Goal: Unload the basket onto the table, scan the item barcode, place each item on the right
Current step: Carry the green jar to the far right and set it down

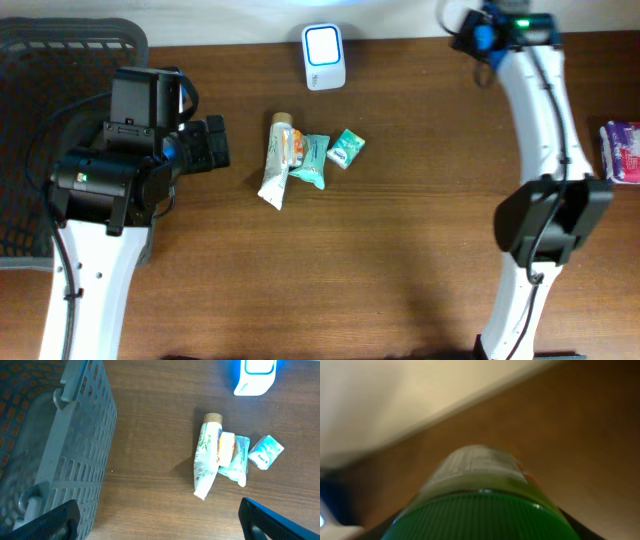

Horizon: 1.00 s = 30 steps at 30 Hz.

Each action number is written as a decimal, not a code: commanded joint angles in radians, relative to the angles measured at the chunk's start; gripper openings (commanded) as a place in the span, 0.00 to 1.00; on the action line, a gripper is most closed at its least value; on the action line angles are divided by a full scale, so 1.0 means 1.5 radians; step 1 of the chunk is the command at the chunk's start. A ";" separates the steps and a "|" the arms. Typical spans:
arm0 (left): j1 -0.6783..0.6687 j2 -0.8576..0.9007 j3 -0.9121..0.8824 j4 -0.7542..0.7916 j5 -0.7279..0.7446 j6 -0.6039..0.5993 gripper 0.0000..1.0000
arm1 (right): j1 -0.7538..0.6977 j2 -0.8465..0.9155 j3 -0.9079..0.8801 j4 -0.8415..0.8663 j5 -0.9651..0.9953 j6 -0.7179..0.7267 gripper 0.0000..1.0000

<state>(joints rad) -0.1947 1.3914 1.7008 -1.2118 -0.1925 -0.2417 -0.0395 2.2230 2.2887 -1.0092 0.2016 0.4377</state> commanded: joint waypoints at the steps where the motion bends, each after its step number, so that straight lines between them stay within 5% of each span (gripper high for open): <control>1: 0.002 0.000 0.000 0.001 -0.009 0.010 0.99 | -0.081 0.003 0.004 -0.077 0.008 0.016 0.65; 8: 0.002 0.000 0.000 0.001 -0.009 0.010 0.99 | -0.238 0.019 -0.017 -0.144 0.000 0.010 0.67; 14: 0.002 0.000 0.000 0.001 -0.009 0.010 0.99 | -0.311 0.019 -0.150 -0.056 -0.012 0.008 0.67; 30: 0.002 0.000 0.000 0.001 -0.009 0.010 0.99 | -0.336 0.016 -0.237 0.056 -0.036 -0.017 0.78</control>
<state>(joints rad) -0.1947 1.3914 1.7008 -1.2118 -0.1925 -0.2417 -0.5316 2.2601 1.9324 -0.9291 0.1226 0.4442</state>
